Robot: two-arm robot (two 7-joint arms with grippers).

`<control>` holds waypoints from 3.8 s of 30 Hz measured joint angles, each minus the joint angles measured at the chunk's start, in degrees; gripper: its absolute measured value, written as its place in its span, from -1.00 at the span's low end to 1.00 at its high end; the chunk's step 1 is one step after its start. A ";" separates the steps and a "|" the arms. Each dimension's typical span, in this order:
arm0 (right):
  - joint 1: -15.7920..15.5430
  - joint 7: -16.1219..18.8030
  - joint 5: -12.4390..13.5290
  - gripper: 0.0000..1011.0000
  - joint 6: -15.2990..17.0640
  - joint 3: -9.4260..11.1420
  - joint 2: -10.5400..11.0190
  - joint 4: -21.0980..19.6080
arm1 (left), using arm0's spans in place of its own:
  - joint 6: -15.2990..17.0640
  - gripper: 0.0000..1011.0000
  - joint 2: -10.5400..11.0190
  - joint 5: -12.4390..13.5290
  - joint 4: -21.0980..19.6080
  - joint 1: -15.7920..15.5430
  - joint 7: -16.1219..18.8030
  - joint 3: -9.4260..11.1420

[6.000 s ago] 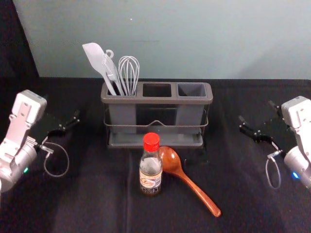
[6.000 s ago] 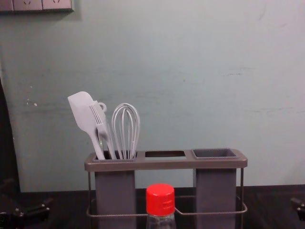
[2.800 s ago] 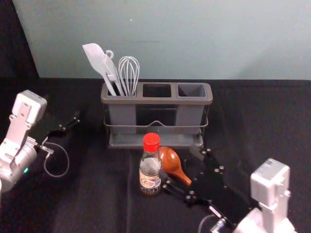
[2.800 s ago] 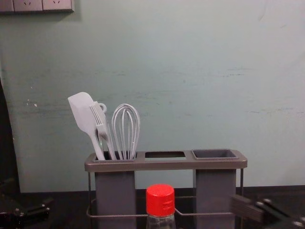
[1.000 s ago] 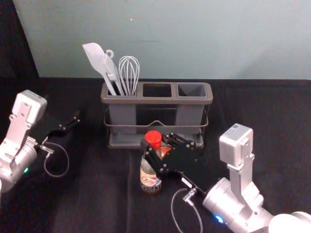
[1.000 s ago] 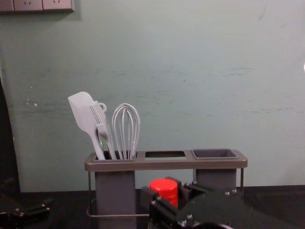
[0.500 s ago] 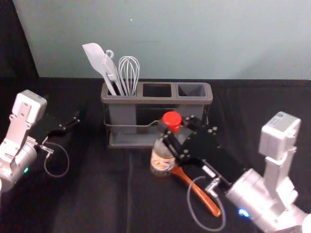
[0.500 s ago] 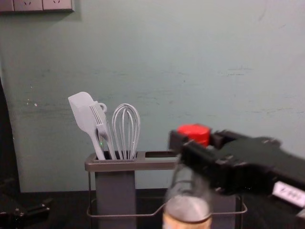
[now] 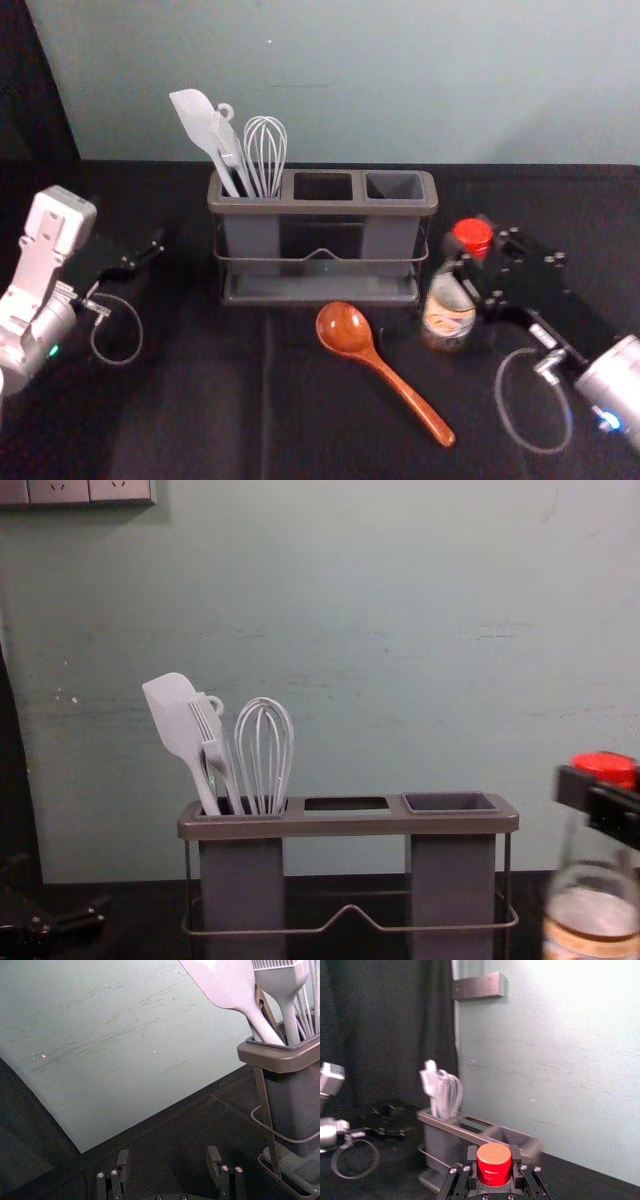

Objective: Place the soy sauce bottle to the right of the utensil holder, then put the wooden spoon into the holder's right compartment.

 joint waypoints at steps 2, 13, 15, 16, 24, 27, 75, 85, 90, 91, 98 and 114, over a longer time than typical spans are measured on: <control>-0.05 -0.01 0.21 -0.25 0.16 1.02 0.35 0.46 | 0.00 0.98 0.00 0.00 0.00 0.00 0.00 0.00; 4.74 1.64 2.42 -0.25 1.61 4.43 1.66 6.64 | 0.00 0.98 0.00 0.00 0.00 0.00 0.00 0.00; 6.72 2.48 3.19 -0.25 1.75 4.20 1.60 8.79 | 0.00 0.98 0.00 0.00 0.00 0.00 0.00 0.00; 7.35 2.83 3.50 -0.25 1.71 4.06 1.52 9.58 | 0.00 0.98 0.00 0.00 0.00 0.00 0.00 0.00; 14.49 5.55 5.57 -0.25 -0.35 1.67 -0.03 17.94 | 0.00 0.98 0.00 0.00 0.00 0.00 0.00 0.00; 16.69 6.17 6.09 -0.25 -1.00 0.56 -0.82 20.86 | 0.00 0.98 0.00 0.00 0.00 0.00 0.00 0.00; 20.79 4.28 5.67 0.67 -3.61 -1.73 -3.67 24.67 | 0.00 0.98 0.00 0.00 0.00 0.00 0.00 0.00; 14.33 1.63 3.81 0.98 0.04 -1.46 -1.71 13.02 | 0.00 0.98 0.00 0.00 0.00 0.00 0.00 0.00; 10.37 0.95 2.31 0.98 1.49 -3.15 -1.61 9.30 | 0.00 0.98 0.00 0.00 0.00 0.00 0.00 0.00; 9.90 0.78 2.05 0.98 1.69 -3.43 -1.65 8.93 | 0.00 0.98 0.00 -0.01 0.00 0.00 0.00 0.00; 6.90 -1.13 -2.22 0.98 2.64 -6.40 -2.46 7.39 | 0.00 0.98 0.00 0.00 0.00 0.00 0.00 0.00; 7.22 -1.71 -6.47 0.98 3.12 -10.26 -7.18 13.78 | 0.00 0.98 0.00 0.00 0.00 0.00 0.00 0.00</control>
